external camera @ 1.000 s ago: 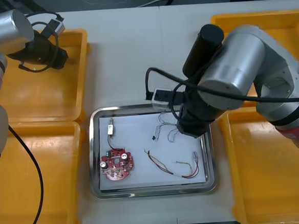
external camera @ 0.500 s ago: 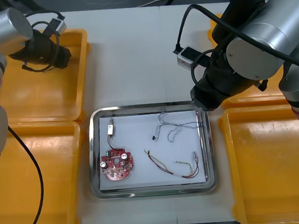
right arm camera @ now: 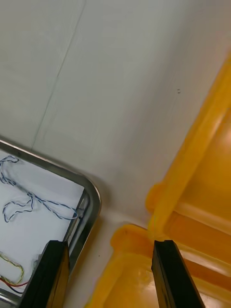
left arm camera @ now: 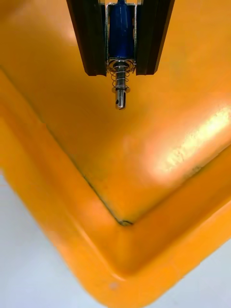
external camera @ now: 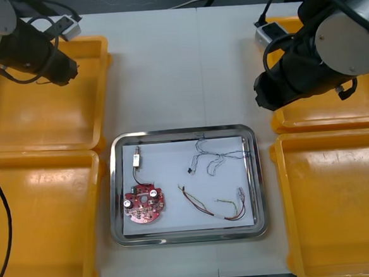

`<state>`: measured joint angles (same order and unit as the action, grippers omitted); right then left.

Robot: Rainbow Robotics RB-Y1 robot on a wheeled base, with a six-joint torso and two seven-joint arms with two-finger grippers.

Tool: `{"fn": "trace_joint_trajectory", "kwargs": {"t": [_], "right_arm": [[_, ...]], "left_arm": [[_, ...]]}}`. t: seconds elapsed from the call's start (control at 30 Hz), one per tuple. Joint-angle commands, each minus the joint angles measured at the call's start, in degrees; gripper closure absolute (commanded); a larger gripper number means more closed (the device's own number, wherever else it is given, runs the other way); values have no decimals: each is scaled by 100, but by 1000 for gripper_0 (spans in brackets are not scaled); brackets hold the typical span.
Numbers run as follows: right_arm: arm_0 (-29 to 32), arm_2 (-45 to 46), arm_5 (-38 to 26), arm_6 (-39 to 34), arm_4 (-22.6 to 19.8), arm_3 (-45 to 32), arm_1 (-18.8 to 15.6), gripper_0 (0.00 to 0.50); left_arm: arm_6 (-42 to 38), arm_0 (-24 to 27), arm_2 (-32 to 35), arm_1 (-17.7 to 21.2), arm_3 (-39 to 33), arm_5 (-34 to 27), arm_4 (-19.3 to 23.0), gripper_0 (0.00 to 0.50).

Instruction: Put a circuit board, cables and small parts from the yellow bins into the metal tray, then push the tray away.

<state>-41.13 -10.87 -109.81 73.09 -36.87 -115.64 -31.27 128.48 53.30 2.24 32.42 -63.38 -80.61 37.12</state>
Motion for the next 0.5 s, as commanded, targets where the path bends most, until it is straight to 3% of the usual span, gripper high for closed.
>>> {"fn": "trace_joint_trajectory", "kwargs": {"t": [0.03,0.33,0.5], "right_arm": [[-62,392,-19,-541,-84,-249,-380,0],[413,1219,-19,-550,-348,-284,-723,0],[729,1588,-19,-559,-471,-389,-890,0]], "left_arm": [[-1291,-294,-101,415,-1053,-746,-30,500],[-2425,-848,84,819,-2741,-2223,102,500],[-2530,-1103,480,881,-3286,-2838,208,500]]}}
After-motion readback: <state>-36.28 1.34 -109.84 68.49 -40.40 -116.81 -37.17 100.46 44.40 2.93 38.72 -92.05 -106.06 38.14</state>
